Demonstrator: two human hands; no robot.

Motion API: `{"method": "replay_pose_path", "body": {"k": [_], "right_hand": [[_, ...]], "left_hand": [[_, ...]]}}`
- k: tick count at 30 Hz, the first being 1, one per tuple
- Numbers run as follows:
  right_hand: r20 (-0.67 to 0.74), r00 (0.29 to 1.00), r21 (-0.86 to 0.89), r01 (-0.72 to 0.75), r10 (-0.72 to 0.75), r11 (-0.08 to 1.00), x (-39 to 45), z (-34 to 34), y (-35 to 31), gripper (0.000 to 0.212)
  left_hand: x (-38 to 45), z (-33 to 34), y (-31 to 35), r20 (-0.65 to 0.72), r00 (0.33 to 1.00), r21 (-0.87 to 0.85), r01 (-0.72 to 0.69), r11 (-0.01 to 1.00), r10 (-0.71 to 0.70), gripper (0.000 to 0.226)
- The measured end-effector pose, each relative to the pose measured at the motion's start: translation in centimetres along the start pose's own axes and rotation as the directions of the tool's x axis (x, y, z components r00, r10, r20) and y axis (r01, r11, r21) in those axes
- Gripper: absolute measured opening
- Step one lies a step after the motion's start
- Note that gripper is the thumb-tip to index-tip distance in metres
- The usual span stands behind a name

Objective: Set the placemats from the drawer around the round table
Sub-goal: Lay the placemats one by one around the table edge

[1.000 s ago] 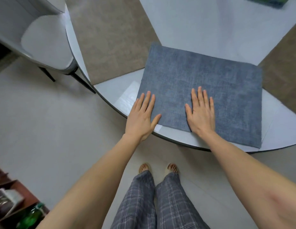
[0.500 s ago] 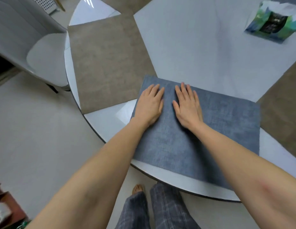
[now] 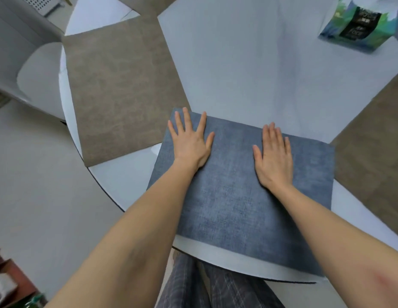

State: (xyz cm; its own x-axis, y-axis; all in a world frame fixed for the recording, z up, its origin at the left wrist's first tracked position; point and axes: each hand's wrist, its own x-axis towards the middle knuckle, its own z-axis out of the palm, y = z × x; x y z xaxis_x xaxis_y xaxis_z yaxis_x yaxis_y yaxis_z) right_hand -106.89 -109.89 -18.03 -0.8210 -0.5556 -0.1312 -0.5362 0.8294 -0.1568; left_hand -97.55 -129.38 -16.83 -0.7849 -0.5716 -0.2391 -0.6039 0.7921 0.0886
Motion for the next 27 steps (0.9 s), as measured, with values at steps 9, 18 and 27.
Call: {"method": "replay_pose_path", "body": {"k": [9, 18, 27], "right_hand": [[0.010, 0.992, -0.028, -0.128, 0.129, 0.991, -2.3, -1.6, 7.7, 0.063], [-0.013, 0.898, 0.059, -0.438, 0.439, 0.897, -1.1, -2.6, 11.6, 0.064], [-0.035, 0.969, 0.045, -0.241, 0.243, 0.969, -12.5, 0.8, 4.4, 0.064]], "left_hand": [[-1.8, -0.7, 11.6, 0.154, 0.855, 0.022, -0.504, 0.863, 0.495, 0.062], [-2.9, 1.1, 13.2, 0.197, 0.870, 0.039, -0.468, 0.883, 0.452, 0.065], [-8.1, 0.4, 10.6, 0.267, 0.832, -0.034, -0.496, 0.867, 0.486, 0.062]]}}
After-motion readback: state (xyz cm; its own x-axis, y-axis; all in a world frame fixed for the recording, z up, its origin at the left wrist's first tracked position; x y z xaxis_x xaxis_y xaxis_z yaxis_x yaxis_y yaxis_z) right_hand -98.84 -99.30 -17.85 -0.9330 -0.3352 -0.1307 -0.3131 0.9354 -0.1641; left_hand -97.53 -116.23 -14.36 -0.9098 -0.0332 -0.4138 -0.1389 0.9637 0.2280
